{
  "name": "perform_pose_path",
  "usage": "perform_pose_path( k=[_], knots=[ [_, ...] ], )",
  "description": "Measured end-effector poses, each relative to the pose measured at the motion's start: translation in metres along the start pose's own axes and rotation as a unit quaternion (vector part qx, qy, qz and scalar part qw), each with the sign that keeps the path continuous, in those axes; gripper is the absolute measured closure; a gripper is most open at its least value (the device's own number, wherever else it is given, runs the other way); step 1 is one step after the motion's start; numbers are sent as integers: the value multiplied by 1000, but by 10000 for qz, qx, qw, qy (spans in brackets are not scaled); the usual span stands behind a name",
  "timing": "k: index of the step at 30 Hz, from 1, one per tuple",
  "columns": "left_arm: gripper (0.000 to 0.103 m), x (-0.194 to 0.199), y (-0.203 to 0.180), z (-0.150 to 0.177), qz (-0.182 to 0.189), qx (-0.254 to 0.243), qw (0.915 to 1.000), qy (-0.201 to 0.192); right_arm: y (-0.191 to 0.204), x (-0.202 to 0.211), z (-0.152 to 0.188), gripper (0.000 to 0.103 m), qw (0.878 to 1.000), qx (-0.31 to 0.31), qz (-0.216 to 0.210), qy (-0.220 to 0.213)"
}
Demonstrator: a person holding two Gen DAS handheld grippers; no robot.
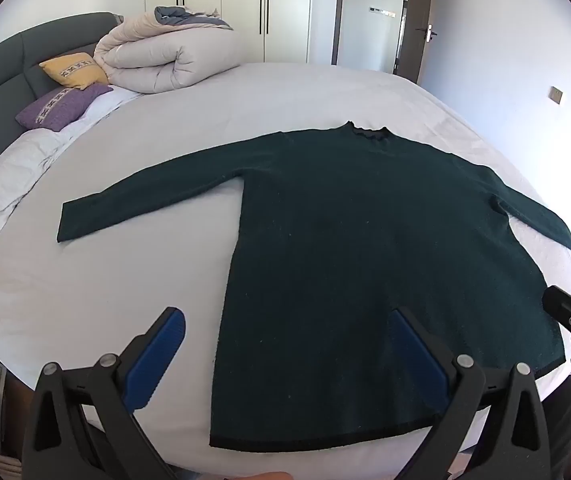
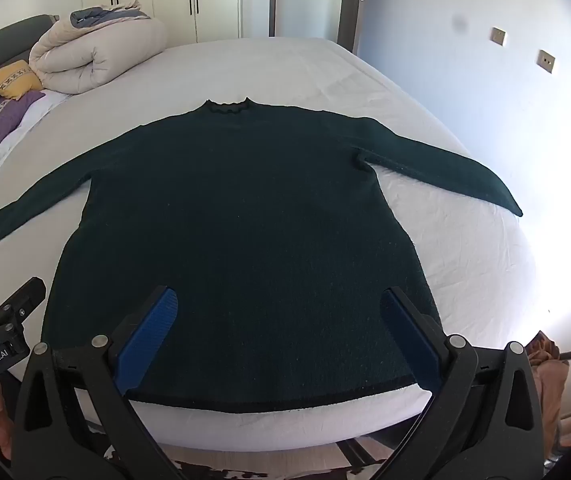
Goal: Fold small clothes
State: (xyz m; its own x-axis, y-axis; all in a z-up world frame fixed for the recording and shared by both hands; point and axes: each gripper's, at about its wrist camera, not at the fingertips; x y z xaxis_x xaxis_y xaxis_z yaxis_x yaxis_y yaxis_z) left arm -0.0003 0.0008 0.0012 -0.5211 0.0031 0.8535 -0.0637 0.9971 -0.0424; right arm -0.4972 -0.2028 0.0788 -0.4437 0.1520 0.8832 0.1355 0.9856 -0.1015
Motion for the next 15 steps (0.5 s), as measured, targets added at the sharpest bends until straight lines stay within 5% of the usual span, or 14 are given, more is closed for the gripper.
perform_pose_path(
  k=[15],
  knots=[
    [0,-6,5,6,-2,-11,10000,57,-4,1,6,0,10000,30,50,3]
  ],
)
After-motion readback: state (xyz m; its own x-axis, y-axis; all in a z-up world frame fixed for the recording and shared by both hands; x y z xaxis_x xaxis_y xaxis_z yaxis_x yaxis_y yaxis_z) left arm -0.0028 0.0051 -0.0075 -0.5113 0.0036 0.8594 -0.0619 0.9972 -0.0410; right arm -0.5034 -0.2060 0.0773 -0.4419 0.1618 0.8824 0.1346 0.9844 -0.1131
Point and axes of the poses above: each gripper's, at about its wrist camera, not at the fingertips, and x roughly against the way its jaws point, y to its left, z to its underside, and after that the axes turned 10 degrees about y, right-handed
